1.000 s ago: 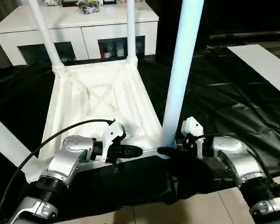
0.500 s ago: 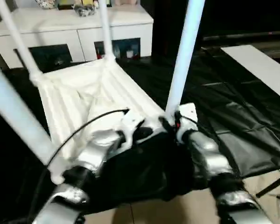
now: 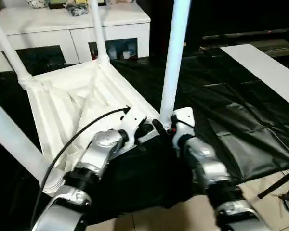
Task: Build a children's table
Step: Rotate leg to tighten
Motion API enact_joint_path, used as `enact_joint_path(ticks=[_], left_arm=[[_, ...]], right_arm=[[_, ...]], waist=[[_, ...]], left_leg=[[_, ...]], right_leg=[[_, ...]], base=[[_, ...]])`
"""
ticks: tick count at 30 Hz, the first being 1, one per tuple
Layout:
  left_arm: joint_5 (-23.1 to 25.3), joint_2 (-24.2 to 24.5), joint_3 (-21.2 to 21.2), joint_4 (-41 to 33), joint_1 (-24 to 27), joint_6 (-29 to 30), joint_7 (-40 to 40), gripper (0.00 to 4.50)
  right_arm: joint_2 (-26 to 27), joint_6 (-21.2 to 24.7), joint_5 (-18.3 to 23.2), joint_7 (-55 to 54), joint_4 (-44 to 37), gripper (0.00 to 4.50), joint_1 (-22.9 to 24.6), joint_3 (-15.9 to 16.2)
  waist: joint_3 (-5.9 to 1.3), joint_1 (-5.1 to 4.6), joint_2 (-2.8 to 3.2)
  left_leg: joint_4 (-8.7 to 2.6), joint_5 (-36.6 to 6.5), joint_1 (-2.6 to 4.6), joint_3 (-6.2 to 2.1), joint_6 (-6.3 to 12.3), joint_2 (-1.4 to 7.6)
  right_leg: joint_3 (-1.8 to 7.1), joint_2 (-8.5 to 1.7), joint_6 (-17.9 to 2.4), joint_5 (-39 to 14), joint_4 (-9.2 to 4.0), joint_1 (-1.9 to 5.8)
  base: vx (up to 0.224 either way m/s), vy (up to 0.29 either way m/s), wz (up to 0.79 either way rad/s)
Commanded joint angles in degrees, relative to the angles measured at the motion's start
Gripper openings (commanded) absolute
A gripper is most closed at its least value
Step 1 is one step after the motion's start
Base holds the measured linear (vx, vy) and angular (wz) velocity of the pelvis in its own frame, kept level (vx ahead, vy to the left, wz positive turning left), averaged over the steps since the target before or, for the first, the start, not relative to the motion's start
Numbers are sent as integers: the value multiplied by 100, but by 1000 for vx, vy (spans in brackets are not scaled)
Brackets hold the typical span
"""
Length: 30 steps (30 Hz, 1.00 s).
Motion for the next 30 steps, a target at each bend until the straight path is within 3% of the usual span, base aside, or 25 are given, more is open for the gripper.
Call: enact_joint_path(ticks=[1, 4, 5, 10, 17, 22, 30], left_arm=[[-7, 136, -84, -10, 148, 27, -263, 0], [-215, 222, -7, -194, 179, -121, -584, 0], [-292, 228, 41, -233, 176, -73, -645, 20], [-513, 549, -4, -719, 236, 558, -1350, 66], [-379, 574, -122, -593, 193, 627, -1321, 118], [13, 557, -166, -185, -5, 578, -759, 147], [84, 622, -229, -113, -97, 777, -778, 204]], right_arm=[[-286, 68, 111, 584, -351, 384, 38, 55], [-825, 54, 222, 1245, -602, 384, 131, -30], [-921, 52, 242, 1364, -651, 385, 152, -32], [-1473, 183, 465, 2209, -1005, 385, 322, 5], [-1474, 154, 443, 2253, -936, 385, 313, 46], [-1437, 144, 421, 2257, -981, 385, 338, 105], [-1467, 168, 412, 2406, -1108, 385, 441, 155]], waist=[[-362, 44, -25], [-377, 60, -31], [-370, 63, -28], [-351, 79, -15], [-340, 70, -3], [-348, 60, 16], [-344, 62, 14]], left_leg=[[-419, -1182, 17, -68, 345, 180], [-392, -999, 10, -59, 490, 186], [-387, -1007, 15, -46, 509, 175], [-405, -1255, 32, -52, 467, 191], [-417, -1426, 51, -58, 330, 186], [-409, -1348, 38, -61, 345, 174], [-417, -1464, 33, -74, 320, 175]], right_leg=[[229, -276, -1155, -1246, -386, 322], [224, -272, -1364, -749, -336, 357], [219, -266, -1413, -727, -340, 359], [219, -282, -1401, -1183, -377, 364], [218, -272, -1295, -1530, -421, 328], [205, -249, -1302, -1276, -405, 337], [201, -270, -1227, -1643, -439, 339]], base=[[0, 0, 0], [0, 0, 0], [0, 0, 0], [0, 0, 0], [0, 0, 0], [0, 0, 0], [0, 0, 0]])
